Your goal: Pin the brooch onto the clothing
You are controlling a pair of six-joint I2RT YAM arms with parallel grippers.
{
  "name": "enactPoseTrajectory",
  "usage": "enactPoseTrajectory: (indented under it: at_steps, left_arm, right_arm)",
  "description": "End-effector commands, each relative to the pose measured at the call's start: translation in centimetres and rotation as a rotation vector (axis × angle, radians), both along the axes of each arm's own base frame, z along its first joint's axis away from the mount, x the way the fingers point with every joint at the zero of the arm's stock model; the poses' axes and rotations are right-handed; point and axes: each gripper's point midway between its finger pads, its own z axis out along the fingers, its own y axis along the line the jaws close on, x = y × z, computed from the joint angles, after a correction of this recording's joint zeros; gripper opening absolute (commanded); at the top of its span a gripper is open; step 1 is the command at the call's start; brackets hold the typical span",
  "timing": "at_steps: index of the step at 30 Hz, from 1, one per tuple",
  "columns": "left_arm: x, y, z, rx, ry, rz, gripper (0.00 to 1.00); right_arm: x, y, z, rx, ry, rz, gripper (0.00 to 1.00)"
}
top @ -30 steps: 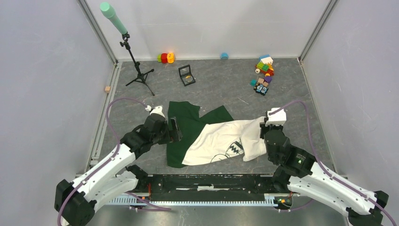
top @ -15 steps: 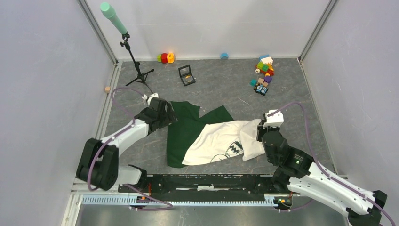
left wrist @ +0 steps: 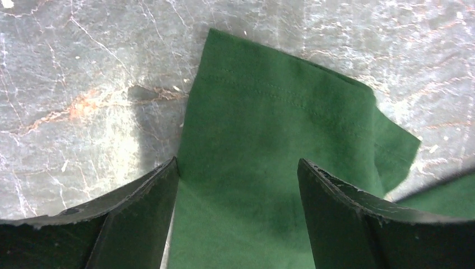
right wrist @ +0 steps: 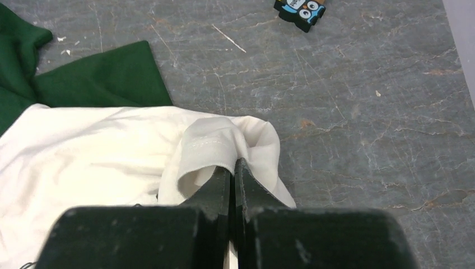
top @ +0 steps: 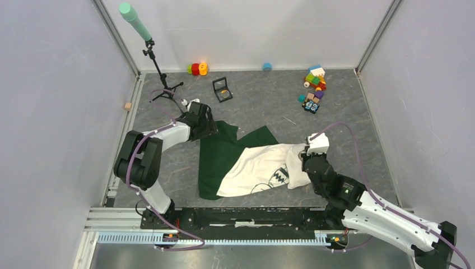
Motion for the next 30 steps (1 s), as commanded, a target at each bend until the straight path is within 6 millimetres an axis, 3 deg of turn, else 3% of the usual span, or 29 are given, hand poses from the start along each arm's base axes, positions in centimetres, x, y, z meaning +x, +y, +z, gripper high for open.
enactPoseTrajectory:
  at_steps: [1, 6, 10, 12, 15, 17, 21, 23, 26, 30]
  left_arm:
    - [1.2, 0.9, -0.5, 0.087, 0.001, 0.0, 0.82]
    - [1.1, 1.6, -1.7, 0.126, 0.029, 0.027, 0.8]
    - [1.1, 1.8, -2.2, 0.146, 0.033, 0.03, 0.7]
    - [1.0, 1.2, -2.7, 0.123, 0.047, 0.009, 0.55]
    - [1.0, 0.3, -2.4, 0.069, 0.028, -0.008, 0.13]
    - [1.4, 0.0, -0.8, 0.034, -0.029, -0.002, 0.02]
    - [2.4, -0.4, 5.4, -0.024, -0.176, 0.006, 0.02]
    - [2.7, -0.4, 10.2, -0.059, -0.284, 0.011, 0.02]
    - [2.3, 0.2, 19.2, -0.129, -0.482, 0.025, 0.02]
    - [-0.3, 1.4, 31.2, -0.186, -0.71, 0.012, 0.02]
  right_arm:
    - [0.2, 0.8, -0.7, 0.027, 0.01, 0.011, 0.01]
    - [0.2, 1.4, -1.9, 0.013, 0.043, 0.027, 0.01]
    - [0.2, 1.8, -2.4, 0.003, 0.06, 0.04, 0.0]
    - [0.3, 2.0, -2.4, 0.002, 0.064, 0.042, 0.0]
    - [0.5, 2.0, -1.8, 0.006, 0.054, 0.041, 0.0]
    - [0.6, 1.9, -0.7, 0.01, 0.03, 0.033, 0.0]
    - [1.4, 0.9, 4.2, 0.004, -0.073, -0.007, 0.0]
    - [1.6, 0.1, 7.3, 0.002, -0.132, -0.038, 0.01]
    - [1.6, -1.2, 12.2, 0.016, -0.215, -0.072, 0.01]
    - [0.5, -3.0, 19.0, 0.107, -0.323, -0.081, 0.01]
